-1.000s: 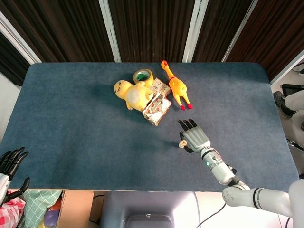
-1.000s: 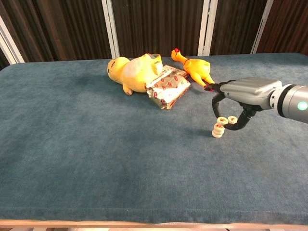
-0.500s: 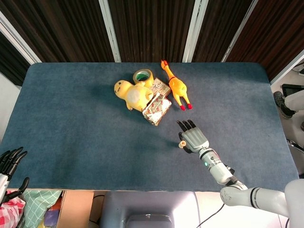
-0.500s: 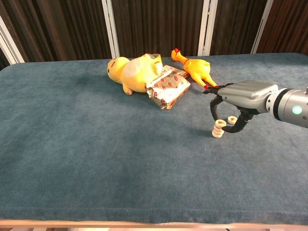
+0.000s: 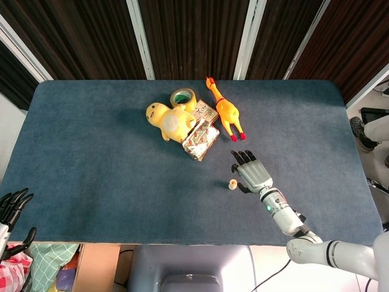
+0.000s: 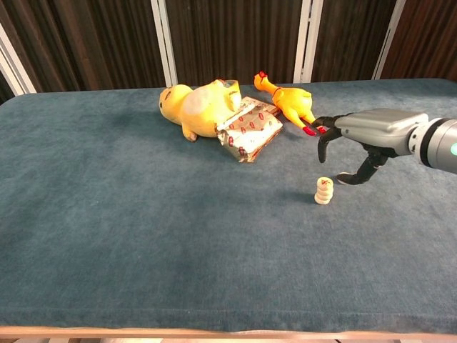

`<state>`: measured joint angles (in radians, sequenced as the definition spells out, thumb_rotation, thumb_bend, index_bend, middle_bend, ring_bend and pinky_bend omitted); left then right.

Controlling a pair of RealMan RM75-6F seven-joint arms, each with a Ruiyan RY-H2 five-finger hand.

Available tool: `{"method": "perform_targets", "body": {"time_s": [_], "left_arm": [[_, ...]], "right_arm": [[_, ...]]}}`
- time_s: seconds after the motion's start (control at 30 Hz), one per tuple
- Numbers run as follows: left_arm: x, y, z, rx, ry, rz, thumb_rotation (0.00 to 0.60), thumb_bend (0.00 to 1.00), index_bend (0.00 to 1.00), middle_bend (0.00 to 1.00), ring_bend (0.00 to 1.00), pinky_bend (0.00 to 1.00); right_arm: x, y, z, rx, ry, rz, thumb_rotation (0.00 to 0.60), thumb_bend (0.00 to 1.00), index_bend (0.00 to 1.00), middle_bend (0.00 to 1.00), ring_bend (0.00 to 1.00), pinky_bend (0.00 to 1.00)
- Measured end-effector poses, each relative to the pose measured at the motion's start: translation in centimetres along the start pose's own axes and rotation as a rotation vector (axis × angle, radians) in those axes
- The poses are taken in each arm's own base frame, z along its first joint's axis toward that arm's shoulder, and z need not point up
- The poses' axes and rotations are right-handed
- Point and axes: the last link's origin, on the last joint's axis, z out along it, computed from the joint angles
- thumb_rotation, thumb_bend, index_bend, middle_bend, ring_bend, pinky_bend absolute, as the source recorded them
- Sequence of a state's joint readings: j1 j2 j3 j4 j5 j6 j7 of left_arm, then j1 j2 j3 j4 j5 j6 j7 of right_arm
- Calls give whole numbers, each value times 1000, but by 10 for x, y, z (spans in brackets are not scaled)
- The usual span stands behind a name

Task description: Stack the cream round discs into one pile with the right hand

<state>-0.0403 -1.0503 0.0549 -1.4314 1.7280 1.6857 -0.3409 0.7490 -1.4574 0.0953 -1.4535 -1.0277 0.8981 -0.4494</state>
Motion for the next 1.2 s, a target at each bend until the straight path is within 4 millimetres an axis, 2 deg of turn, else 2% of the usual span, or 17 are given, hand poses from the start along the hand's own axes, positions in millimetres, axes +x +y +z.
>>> {"method": "perform_targets", "body": {"time_s": [0.27,0.5,0.7,1.2], "left_arm": [[-1,1,1,-1,-4,3,600,442,0,0,0,74],[-5,3,2,-3,-15,12,600,442,0,0,0,74],[-4,3,3,5,-12,12,600,441,0,0,0,74],[-4,2,3,4,-14,11,600,441,0,0,0,74]], "right_arm": [[-2,33,2,-83,-6,-27,600,480,473,34,0,0],[-15,42,10,-113,-21,-63,600,435,490,34,0,0],[-34,34,25,-106,-29,-93,600,435,492,34,0,0],[-35,27,32,-89,-34,-85,600,435,557,35,0,0]]}}
